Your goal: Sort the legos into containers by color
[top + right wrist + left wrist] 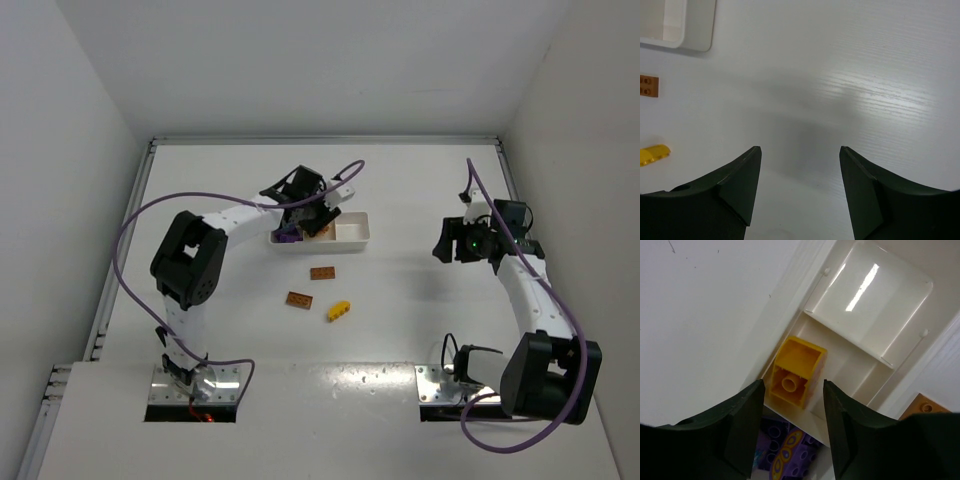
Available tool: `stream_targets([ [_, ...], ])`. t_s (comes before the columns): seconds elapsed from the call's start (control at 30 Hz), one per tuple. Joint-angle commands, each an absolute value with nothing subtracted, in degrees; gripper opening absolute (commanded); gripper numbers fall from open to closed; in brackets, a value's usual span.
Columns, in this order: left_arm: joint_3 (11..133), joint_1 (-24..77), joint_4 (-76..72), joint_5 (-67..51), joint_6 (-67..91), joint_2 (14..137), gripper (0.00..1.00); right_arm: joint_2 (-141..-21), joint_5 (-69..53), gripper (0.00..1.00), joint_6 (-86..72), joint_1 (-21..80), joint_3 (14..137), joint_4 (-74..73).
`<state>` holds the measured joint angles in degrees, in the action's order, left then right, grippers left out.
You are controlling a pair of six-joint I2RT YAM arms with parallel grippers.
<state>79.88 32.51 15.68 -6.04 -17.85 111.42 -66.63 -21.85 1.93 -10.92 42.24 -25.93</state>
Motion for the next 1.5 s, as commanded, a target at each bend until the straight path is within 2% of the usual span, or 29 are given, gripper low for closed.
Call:
stream_targets([
  [0.0,82.5,32.0,14.2,-6.4,-17.2,110.9,0.57,-66.7,-25.7,0.65,3.4,-11.3,42.8,-24.8],
  [0.17,82.5,32.0,13.7,-6.4,-14.7,107.9,0.63,-66.2,-31.1,0.67,7.1,-9.9,42.8,-26.5],
  [0.37,85.6,30.8,13.7,-6.4,-8.1,102.2,0.63,-66.7,-38.4,0.69,15.7,-7.0,43.9,-32.1],
  [0.47,87.2,27.3,14.2,-7.0,-1.7,97.7,0.64,-66.2,-39.6,0.69,22.0,-1.6,44.4,-34.3],
  [0.6,86.1,20.2,14.2,-7.8,6.1,91.5,0.67,-67.3,-36.6,0.69,25.0,13.0,46.6,-35.0],
  [0.73,84.2,11.7,18.0,-10.7,6.9,87.4,0.69,-73.2,-33.8,0.69,27.5,25.8,50.4,-35.5],
  [0.93,76.9,3.3,21.2,-15.4,4.6,81.3,0.69,-82.6,-32.6,0.69,33.7,36.9,53.4,-34.3],
  [1.17,73.1,-0.1,23.8,-21.7,1.3,80.0,0.69,-87.3,-32.6,0.70,42.4,41.0,52.6,-32.2],
  [1.47,71.5,-1.1,23.8,-27.1,0.8,82.3,0.69,-92.6,-30.3,0.71,44.1,43.2,52.9,-27.1],
])
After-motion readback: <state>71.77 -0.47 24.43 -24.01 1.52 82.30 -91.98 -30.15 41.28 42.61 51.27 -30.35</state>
